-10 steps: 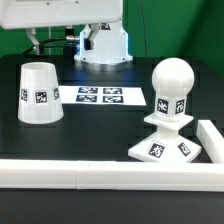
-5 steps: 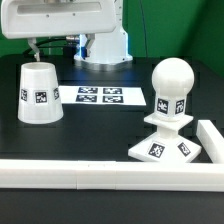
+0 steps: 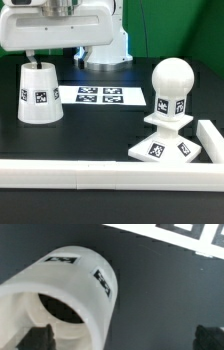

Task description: Assemble lamp

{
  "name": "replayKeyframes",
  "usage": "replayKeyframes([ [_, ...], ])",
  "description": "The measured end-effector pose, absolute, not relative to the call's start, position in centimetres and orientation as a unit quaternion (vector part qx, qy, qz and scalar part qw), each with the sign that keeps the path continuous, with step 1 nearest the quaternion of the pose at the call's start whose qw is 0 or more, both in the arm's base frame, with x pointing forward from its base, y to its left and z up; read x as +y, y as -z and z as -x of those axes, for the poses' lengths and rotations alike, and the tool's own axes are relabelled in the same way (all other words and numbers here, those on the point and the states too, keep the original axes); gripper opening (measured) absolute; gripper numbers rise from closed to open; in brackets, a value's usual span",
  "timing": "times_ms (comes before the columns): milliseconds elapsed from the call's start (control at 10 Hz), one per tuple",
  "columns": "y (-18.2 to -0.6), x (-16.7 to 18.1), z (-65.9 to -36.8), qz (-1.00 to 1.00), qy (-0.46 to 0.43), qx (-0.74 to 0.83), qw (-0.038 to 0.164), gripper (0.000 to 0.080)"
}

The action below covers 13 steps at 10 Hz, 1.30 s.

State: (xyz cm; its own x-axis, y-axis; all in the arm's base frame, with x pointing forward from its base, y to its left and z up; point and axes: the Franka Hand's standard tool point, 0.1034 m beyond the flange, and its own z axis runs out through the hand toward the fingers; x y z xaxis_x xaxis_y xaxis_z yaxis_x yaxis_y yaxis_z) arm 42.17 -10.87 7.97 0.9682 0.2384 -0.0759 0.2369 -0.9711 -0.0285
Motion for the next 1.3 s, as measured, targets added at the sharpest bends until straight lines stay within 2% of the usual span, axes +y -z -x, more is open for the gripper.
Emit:
replayKeyframes([
  [100,-7.89,-10.87,-42.12,0.992,-0.04,-0.12,0.01,0.0699],
  [300,-7.7,-10.91,-42.01,0.992,-0.043,-0.12,0.01,0.0462],
  [400,-7.58,-10.91,-41.93,0.992,-0.044,-0.12,0.01,0.0462],
  [500,-7.48,-10.91,-41.87,0.992,-0.045,-0.12,0.011,0.0277],
  [600,-7.43,-10.91,-41.84,0.992,-0.046,-0.12,0.011,0.0144],
  [700,-7.48,-10.92,-41.9,0.992,-0.045,-0.121,0.01,0.0144],
  [800,-7.49,-10.9,-41.91,0.992,-0.044,-0.121,0.01,0.0044],
  [1300,-7.49,-10.89,-41.9,0.992,-0.044,-0.121,0.01,0.0044],
])
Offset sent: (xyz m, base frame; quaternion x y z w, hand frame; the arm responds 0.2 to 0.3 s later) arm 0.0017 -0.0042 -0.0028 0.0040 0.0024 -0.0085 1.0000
